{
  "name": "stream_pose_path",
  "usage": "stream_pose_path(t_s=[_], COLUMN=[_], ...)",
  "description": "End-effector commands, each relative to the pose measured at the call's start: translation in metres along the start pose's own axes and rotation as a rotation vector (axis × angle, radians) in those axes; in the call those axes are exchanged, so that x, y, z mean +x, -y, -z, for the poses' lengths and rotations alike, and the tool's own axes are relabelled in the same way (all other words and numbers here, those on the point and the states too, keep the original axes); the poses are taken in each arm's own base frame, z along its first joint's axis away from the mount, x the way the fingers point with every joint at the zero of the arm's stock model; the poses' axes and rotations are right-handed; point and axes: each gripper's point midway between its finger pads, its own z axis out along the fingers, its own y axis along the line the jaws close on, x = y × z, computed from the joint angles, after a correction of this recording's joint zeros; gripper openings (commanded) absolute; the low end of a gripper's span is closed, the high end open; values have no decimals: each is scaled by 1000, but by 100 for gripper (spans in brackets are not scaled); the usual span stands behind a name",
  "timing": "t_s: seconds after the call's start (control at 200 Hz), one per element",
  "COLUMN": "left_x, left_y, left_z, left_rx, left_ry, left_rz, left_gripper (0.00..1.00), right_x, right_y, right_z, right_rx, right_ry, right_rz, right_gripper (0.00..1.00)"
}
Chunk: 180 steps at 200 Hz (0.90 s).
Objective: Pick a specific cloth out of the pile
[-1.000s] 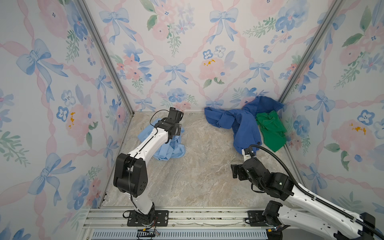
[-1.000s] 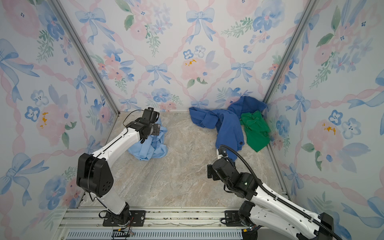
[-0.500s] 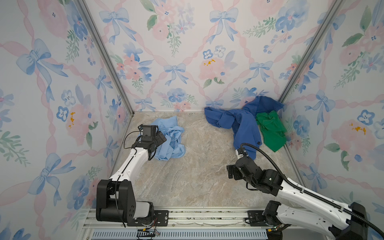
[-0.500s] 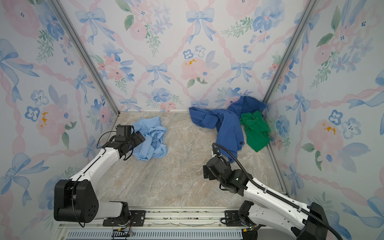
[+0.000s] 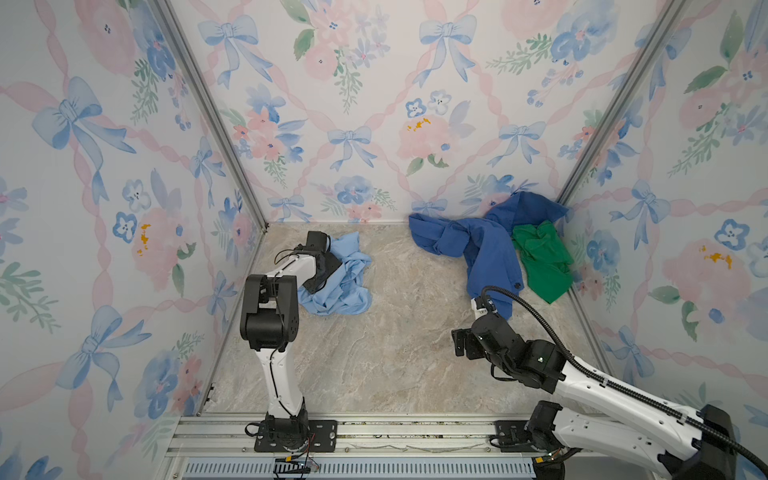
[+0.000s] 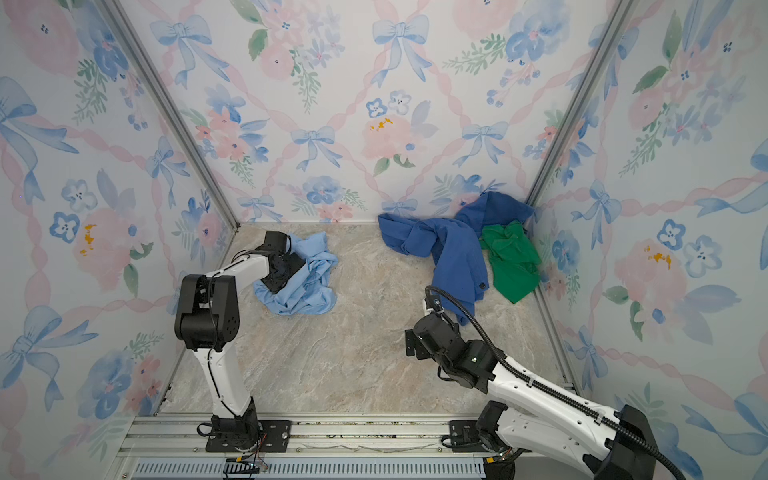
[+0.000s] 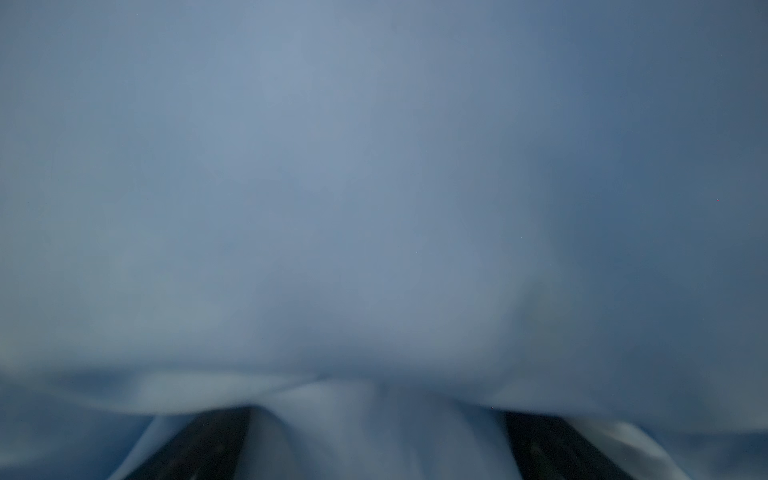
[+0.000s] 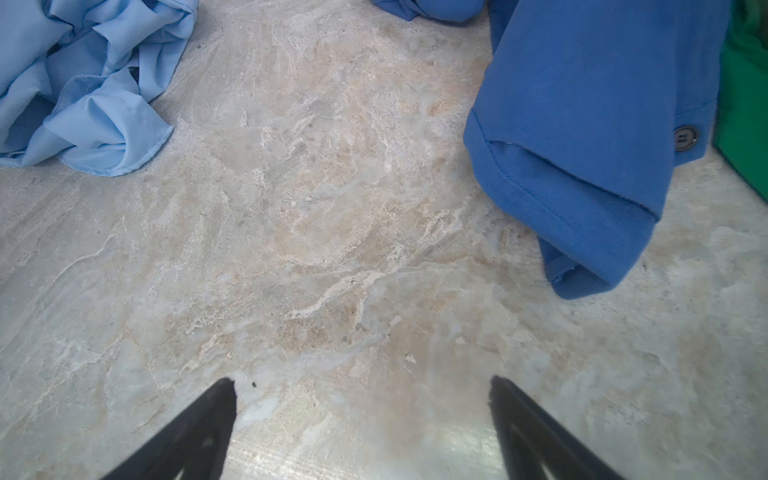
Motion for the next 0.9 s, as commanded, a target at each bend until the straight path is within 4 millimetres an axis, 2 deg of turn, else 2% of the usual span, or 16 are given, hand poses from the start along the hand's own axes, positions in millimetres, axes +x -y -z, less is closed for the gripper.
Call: stream_pose_path(t_s=[0.0,0.06,0.12,0.14,0.185,0.21,0.27,0.35,0.45,0.535,0.615,0.77,0.895], left_x=[37,46,51,53,53,52,44,18,-24,-57,-86,-117,-129], left_y=[-37,-37,-39,-38,-39,-39,-38,-34,-32,-42,-54,-61,-59], left_z=[-27,-39,-46,-48,-50,-50,-47,-31,8,46,84,132,145], left_rx=[-155,-157,-158,-156,-154,-153,-143,-141,-193,-293,-455,-770,-876], left_ry=[-126,-162,-186,-193,-200,-199,-187,-108,53,212,378,560,602], left_rz=[3,-21,-33,-39,-56,-58,-65,-104,-175,-238,-321,-496,-538], left_gripper=[98,84,61,49,11,0,0,0,0,0,0,0,0], right_x=[3,0,-2,-2,-1,0,3,7,4,-2,-6,-10,-12], right_y=[7,7,8,9,12,15,20,26,33,39,44,44,43], right_z=[3,6,10,12,15,15,18,21,28,35,39,39,37], right_rx=[18,12,13,15,20,25,27,27,36,52,63,56,62], right_ry=[6,10,11,13,16,18,28,39,48,54,67,84,74], right_rz=[-9,1,8,10,7,2,-14,-28,-27,-22,-31,-57,-54], right_gripper=[97,97,97,97,97,97,97,97,97,97,97,97,97])
